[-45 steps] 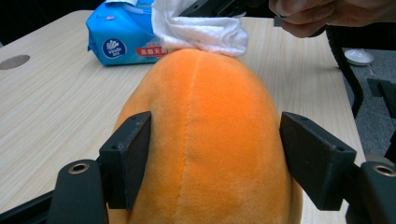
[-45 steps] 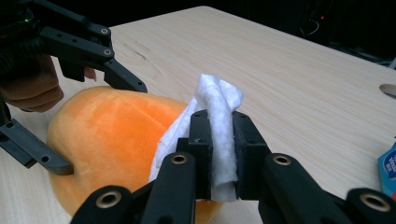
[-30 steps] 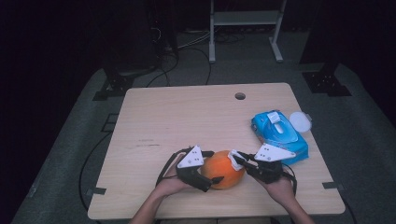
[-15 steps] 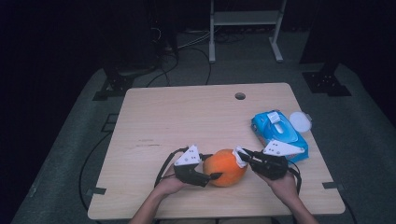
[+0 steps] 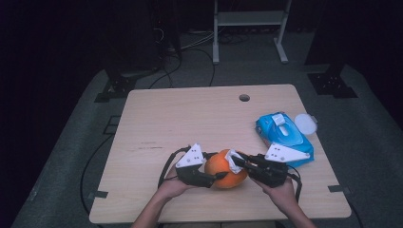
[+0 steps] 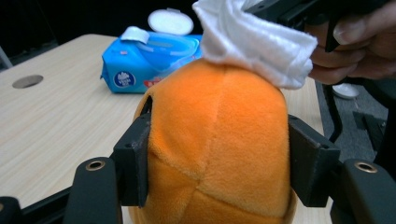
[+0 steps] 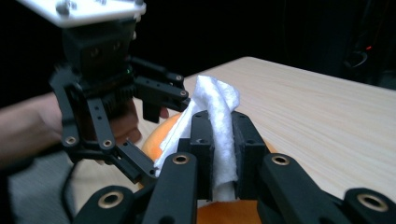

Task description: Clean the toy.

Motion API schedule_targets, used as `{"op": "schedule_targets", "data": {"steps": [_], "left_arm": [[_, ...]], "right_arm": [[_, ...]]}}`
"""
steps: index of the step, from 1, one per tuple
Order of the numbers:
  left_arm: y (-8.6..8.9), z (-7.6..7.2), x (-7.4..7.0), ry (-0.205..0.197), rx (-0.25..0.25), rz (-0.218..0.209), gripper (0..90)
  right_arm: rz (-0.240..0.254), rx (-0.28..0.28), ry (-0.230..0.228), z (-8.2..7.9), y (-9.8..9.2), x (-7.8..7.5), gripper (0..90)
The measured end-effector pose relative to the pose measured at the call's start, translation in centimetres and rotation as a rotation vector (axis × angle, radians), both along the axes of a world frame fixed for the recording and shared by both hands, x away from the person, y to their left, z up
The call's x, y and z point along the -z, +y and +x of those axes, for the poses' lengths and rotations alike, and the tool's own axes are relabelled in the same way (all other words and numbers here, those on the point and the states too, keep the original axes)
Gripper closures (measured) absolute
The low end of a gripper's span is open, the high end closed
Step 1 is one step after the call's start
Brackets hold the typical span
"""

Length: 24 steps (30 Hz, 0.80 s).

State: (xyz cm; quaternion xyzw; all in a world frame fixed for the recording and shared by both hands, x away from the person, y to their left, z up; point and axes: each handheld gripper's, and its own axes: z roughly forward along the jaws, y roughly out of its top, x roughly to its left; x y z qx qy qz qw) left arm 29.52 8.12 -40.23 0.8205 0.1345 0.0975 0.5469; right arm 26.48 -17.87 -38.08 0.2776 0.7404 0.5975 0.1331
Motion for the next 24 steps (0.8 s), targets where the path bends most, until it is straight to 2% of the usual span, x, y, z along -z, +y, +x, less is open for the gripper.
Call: {"op": "schedule_targets", "data": {"steps": [1, 3, 5, 7, 11, 14, 17, 21, 24], "left_arm": [[0.0, 0.0, 0.1, 0.002, -0.003, 0.003, 34.4], [-0.1, 0.2, 0.5, 0.015, -0.011, 0.02, 33.9], [-0.5, 0.4, 1.2, 0.028, -0.019, 0.051, 32.1], [-0.7, 0.5, 1.8, 0.043, -0.017, 0.04, 27.4], [-0.5, 0.9, 1.8, 0.038, -0.009, 0.025, 14.3], [0.0, 1.1, 2.0, 0.033, -0.002, 0.012, 10.7], [0.7, 1.4, 2.5, 0.06, 0.017, -0.012, 9.8], [0.7, 1.9, 3.4, 0.074, 0.032, 0.024, 8.3], [0.0, 2.4, 4.3, 0.105, 0.019, 0.021, 3.0]], "right_arm": [[-0.032, 0.007, -0.017, 0.1, 0.1, 0.1, 79.9], [-0.042, 0.019, -0.002, 0.4, -0.1, 0.5, 79.9], [-0.088, 0.038, 0.004, 0.7, -0.2, 1.4, 79.8], [-0.134, 0.051, 0.013, 0.9, -0.1, 2.4, 79.8], [-0.135, 0.062, 0.029, 1.2, -0.5, 3.0, 79.7], [-0.139, 0.072, 0.026, 1.3, -0.7, 3.0, 79.7], [-0.142, 0.089, 0.023, 1.4, -1.0, 3.1, 79.7], [-0.135, 0.118, 0.037, 1.8, -1.6, 3.3, 79.7], [-0.124, 0.129, 0.053, 2.1, -2.1, 3.5, 79.7]]}}
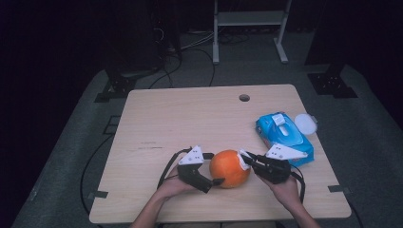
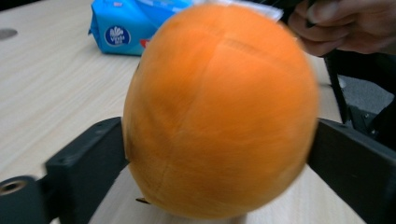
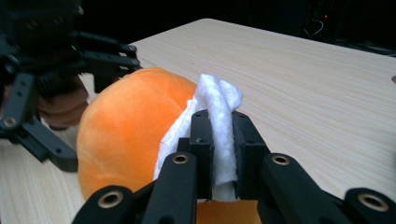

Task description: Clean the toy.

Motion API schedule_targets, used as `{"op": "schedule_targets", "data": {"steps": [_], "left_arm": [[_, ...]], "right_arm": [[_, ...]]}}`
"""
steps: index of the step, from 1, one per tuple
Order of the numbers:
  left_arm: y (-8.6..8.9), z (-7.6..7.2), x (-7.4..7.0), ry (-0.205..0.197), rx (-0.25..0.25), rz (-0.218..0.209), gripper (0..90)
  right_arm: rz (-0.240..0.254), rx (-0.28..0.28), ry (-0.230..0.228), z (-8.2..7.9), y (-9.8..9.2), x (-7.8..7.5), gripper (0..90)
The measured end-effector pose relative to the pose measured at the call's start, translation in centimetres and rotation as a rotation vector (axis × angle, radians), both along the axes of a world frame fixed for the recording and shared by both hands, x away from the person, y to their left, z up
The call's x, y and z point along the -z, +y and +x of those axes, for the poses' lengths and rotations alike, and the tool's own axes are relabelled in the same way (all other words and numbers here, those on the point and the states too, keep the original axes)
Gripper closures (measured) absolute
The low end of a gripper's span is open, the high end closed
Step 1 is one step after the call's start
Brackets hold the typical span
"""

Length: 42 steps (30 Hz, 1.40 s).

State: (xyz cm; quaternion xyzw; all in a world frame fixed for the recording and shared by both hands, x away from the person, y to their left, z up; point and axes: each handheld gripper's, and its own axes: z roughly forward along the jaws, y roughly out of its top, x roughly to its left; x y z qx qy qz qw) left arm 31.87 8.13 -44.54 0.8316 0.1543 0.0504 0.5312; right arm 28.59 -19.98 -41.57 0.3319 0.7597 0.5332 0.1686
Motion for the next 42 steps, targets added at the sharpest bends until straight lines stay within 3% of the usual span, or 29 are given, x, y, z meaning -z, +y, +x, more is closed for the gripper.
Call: {"op": "schedule_targets", "data": {"steps": [2, 3, 7, 9, 10, 12, 15, 18, 21, 23, 25, 27, 29, 33, 38, 42], "left_arm": [[-0.5, 0.2, 0.3, 0.023, 0.004, -0.019, 2.6], [-0.6, 0.1, 0.3, 0.014, 0.002, -0.024, 2.9], [-0.9, -1.1, -1.1, -0.053, -0.01, -0.015, 16.8], [-0.6, -1.6, -2.1, -0.082, -0.01, -0.041, 21.1], [-0.3, -1.7, -2.6, -0.071, -0.006, -0.052, 21.8], [0.0, -1.7, -2.9, -0.071, -0.011, -0.033, 22.5], [-0.3, -1.4, -1.7, -0.037, -0.041, 0.055, 23.4], [0.1, -0.9, -1.2, 0.007, -0.072, 0.004, 24.2], [0.0, -0.8, -1.0, 0.022, -0.088, -0.012, 23.8], [-0.3, -0.9, -1.0, 0.017, -0.09, -0.007, 22.8], [-0.4, -1.1, -1.0, 0.014, -0.098, -0.006, 22.7], [-0.6, -1.3, -0.9, 0.008, -0.1, -0.003, 22.7], [-0.6, -1.4, -1.0, -0.007, -0.078, 0.012, 22.6], [-0.5, -1.4, -1.1, -0.004, -0.02, -0.003, 19.5], [-0.4, -1.4, -1.0, -0.026, -0.053, -0.003, 25.8], [-0.1, -1.0, -0.9, 0.005, -0.093, -0.017, 26.6]], "right_arm": [[-0.003, 0.004, -0.001, 0.1, -0.1, 0.1, 79.7], [-0.005, 0.009, -0.002, 0.1, -0.1, 0.0, 79.7], [0.026, 0.023, 0.004, 0.1, -0.6, -0.4, 79.6], [0.041, 0.023, 0.0, 0.0, -0.7, -0.7, 79.6], [0.063, 0.021, 0.005, 0.0, -0.8, -0.7, 79.6], [0.096, 0.008, 0.03, 0.2, -0.8, -0.7, 79.6], [0.062, 0.003, 0.053, 0.6, -0.3, 0.2, 79.7], [0.066, -0.002, 0.054, 0.8, -0.2, 0.6, 79.7], [0.084, -0.031, 0.013, 0.2, 0.1, -0.5, 79.7], [0.031, -0.05, -0.045, -0.6, 1.0, -1.2, 79.6], [0.039, -0.08, -0.067, -1.1, 1.5, -1.7, 79.6], [0.03, -0.085, -0.075, -1.1, 1.6, -1.8, 79.6], [0.024, -0.082, -0.072, -0.8, 1.3, -1.5, 79.2], [0.021, -0.054, -0.058, -0.3, 0.3, -1.0, 79.3], [0.011, -0.039, -0.063, -0.3, 0.0, -0.9, 79.4], [-0.001, -0.08, -0.113, -1.6, 1.1, -1.6, 79.3]]}}
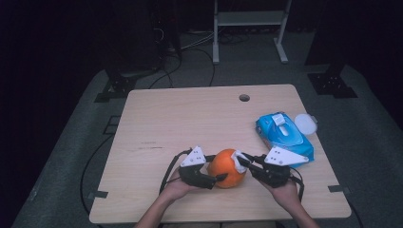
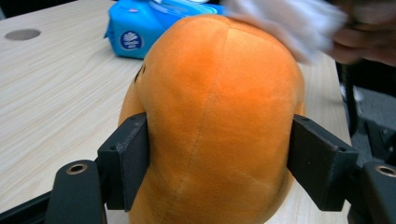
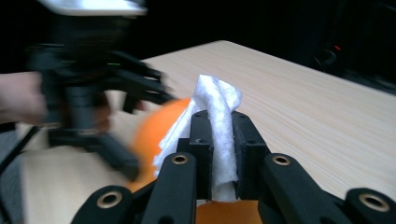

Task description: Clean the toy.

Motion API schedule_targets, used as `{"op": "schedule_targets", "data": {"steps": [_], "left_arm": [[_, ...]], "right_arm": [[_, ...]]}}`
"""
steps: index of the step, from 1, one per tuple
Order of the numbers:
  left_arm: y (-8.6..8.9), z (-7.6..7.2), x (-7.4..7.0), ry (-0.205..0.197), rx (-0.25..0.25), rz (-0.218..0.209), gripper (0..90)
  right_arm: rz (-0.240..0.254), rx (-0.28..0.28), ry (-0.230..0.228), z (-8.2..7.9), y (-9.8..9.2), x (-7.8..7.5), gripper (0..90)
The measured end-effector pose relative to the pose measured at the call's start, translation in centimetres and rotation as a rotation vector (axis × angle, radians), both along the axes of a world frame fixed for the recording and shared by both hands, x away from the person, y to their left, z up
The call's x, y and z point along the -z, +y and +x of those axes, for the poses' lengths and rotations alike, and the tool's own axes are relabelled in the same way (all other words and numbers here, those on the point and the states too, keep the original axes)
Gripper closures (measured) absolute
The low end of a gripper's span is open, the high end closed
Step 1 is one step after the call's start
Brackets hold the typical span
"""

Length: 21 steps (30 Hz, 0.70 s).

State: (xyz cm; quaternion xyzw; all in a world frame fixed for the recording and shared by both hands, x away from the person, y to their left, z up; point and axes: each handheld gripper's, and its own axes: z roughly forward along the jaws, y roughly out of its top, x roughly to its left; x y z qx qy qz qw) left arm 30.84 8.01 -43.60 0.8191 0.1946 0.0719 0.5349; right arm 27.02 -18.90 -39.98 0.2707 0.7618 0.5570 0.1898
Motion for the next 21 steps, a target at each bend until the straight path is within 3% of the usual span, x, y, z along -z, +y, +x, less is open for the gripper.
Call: {"op": "schedule_targets", "data": {"steps": [2, 4, 13, 16, 21], "left_arm": [[0.1, 0.2, 0.0, 0.014, -0.004, -0.006, 26.5], [0.3, 0.2, 0.1, 0.014, -0.008, -0.01, 26.6], [0.6, 0.5, 0.4, 0.021, -0.016, -0.021, 27.7], [0.5, 0.5, 0.4, 0.025, -0.025, -0.02, 27.7], [0.4, 0.3, 0.4, 0.017, -0.028, -0.015, 27.7]], "right_arm": [[-0.032, -0.033, -0.028, -0.8, 1.1, -0.3, 79.3], [-0.085, -0.031, -0.072, -1.1, 1.8, -0.3, 79.3], [-0.102, 0.075, -0.013, 0.8, -0.8, 1.1, 79.4], [-0.098, 0.062, -0.03, 0.2, -0.1, 0.8, 79.4], [-0.091, -0.016, -0.059, -0.8, 1.8, 0.0, 79.3]]}}
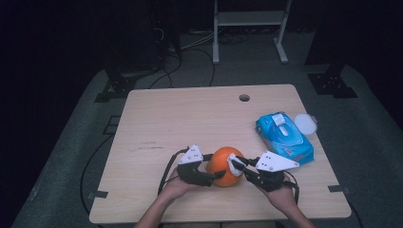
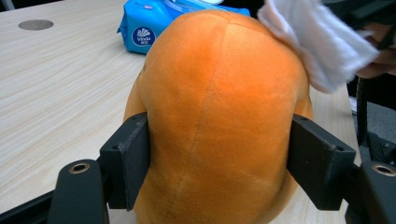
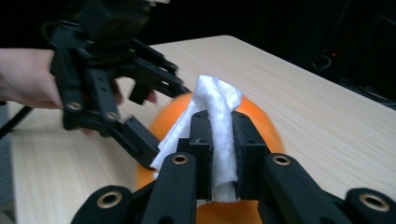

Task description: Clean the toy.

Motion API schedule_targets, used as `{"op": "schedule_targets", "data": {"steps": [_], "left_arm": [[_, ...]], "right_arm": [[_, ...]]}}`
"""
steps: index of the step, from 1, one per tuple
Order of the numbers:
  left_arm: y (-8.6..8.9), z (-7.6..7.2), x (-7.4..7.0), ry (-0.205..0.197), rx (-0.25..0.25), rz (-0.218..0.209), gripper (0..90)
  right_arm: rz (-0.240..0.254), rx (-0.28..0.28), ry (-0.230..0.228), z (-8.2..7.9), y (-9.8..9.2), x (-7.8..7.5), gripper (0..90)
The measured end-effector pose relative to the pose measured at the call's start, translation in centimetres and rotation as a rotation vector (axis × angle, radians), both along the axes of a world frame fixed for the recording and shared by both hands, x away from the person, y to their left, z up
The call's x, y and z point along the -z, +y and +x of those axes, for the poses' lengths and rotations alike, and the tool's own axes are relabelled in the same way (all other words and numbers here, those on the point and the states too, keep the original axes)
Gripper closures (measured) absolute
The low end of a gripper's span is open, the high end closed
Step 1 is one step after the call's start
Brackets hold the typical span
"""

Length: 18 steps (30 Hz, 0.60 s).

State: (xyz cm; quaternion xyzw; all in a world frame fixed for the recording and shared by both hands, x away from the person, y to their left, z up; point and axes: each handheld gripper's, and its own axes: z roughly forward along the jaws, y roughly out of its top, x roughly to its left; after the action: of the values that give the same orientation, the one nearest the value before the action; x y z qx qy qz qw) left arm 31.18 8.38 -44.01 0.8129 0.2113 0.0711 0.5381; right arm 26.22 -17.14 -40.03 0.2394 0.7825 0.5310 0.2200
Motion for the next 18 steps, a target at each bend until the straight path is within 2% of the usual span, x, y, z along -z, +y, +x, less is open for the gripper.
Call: {"op": "schedule_targets", "data": {"steps": [2, 8, 10, 12, 14, 16, 18], "left_arm": [[0.0, 0.0, 0.0, 0.0, -0.002, 0.0, 27.7], [-0.3, -0.1, -0.2, -0.02, 0.038, 0.003, 24.1], [-0.5, -0.2, -0.2, -0.025, 0.028, 0.007, 24.8], [-0.7, -0.2, -0.2, -0.03, 0.007, 0.013, 26.5], [-0.8, -0.2, -0.1, -0.024, -0.002, 0.005, 27.4], [-1.1, -0.4, 0.0, -0.031, 0.005, 0.011, 27.6], [-1.2, -0.6, 0.0, -0.039, 0.012, 0.022, 27.7]], "right_arm": [[-0.015, 0.001, -0.009, 0.0, 0.1, -0.1, 79.4], [0.016, 0.038, 0.027, 1.1, -1.4, 0.4, 79.3], [0.006, 0.047, 0.016, 0.9, -1.3, 0.3, 79.4], [-0.008, 0.062, -0.019, 0.3, -0.7, 0.1, 79.4], [-0.025, 0.028, -0.043, -0.4, 0.4, -0.1, 79.4], [-0.034, -0.013, -0.044, -0.8, 1.4, -0.2, 79.4], [-0.084, -0.02, -0.071, -1.1, 2.3, 0.0, 79.4]]}}
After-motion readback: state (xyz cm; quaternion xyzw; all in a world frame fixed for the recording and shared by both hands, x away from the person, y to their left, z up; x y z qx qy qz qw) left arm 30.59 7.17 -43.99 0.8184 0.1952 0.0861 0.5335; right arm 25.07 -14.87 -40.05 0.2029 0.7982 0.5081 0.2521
